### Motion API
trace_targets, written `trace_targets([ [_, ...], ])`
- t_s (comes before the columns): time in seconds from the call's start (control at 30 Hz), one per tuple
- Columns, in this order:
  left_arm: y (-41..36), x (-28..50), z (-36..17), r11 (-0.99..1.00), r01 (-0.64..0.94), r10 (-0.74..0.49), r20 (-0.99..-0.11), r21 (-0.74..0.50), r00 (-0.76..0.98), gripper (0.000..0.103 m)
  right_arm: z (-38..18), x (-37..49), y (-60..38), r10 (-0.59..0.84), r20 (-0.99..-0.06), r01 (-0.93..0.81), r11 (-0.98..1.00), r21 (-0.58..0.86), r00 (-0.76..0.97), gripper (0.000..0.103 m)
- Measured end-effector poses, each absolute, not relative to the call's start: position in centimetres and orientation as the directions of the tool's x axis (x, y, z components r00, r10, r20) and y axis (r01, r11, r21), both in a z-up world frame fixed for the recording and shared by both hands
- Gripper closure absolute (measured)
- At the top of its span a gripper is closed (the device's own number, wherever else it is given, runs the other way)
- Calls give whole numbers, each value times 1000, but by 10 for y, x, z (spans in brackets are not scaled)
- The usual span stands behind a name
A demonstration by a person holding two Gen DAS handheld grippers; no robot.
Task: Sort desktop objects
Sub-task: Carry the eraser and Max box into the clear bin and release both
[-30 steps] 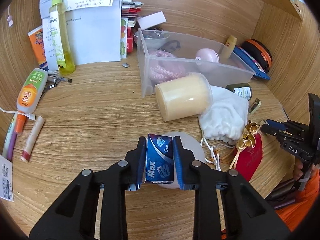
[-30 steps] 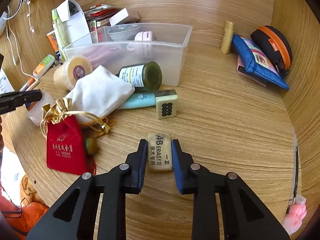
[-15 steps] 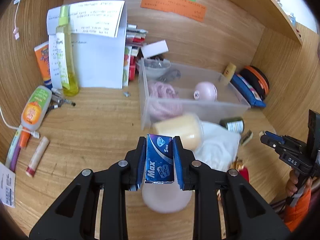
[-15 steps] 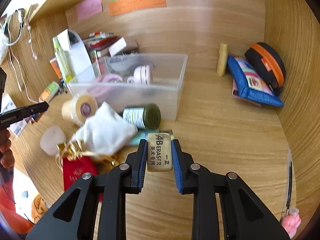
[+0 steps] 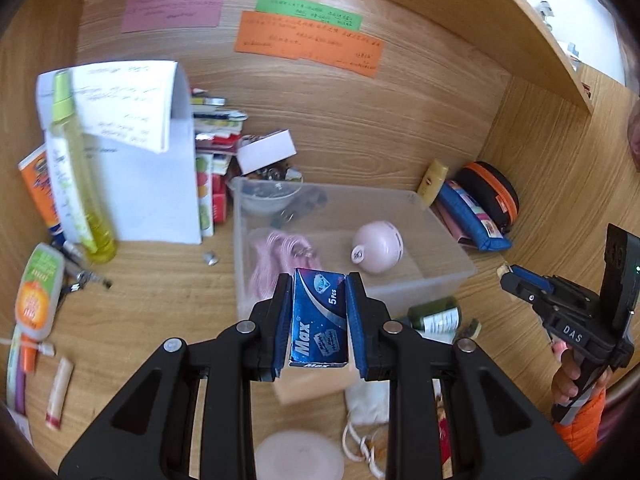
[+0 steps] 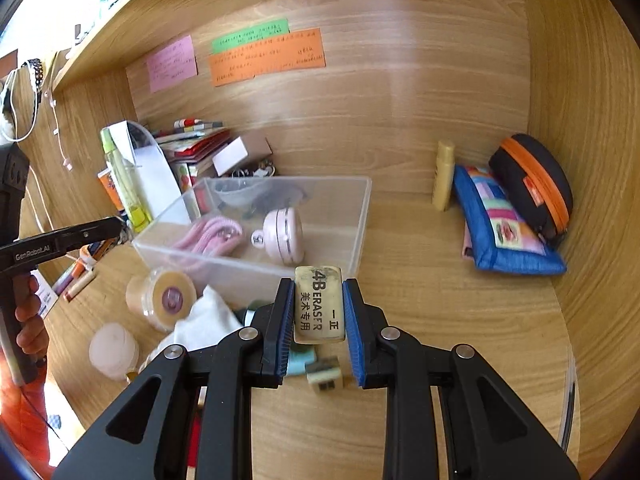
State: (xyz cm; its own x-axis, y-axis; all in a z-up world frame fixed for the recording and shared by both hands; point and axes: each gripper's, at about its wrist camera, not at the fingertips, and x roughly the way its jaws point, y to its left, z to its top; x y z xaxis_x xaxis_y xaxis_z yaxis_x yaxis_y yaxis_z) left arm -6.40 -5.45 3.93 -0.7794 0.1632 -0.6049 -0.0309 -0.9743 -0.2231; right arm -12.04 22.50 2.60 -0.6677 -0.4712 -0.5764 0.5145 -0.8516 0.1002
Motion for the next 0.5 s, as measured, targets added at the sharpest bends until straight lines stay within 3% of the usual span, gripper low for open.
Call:
trace_targets([
  [0.5, -32, -148, 27, -966, -98, 244, -712, -241, -658, 77, 32, -181, 188, -478, -593, 528, -843, 103, -648, 81],
])
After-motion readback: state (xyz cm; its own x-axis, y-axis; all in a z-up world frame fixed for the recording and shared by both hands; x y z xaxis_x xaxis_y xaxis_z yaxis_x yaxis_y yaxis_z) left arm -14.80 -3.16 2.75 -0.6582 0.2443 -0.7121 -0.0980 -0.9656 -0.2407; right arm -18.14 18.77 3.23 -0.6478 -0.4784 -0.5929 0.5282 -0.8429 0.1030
